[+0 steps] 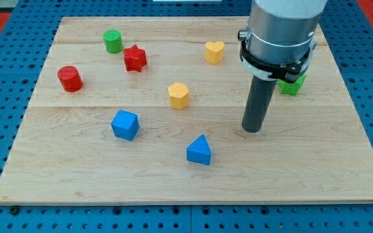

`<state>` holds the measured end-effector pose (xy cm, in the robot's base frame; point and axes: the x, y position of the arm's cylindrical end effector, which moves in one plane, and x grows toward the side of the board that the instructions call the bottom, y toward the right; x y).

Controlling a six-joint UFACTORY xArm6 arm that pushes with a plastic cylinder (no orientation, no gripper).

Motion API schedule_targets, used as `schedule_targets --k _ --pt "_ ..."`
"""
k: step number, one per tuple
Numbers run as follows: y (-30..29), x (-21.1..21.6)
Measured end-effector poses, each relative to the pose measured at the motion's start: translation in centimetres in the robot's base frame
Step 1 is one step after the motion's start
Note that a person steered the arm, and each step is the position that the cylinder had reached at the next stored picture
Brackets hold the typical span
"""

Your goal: Slide yellow hexagon towards up

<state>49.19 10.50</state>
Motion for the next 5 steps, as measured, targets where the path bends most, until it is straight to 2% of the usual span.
schedule_targets --k 4,5 --pt "-2.5 1.3" --pt "-7.7 3.6"
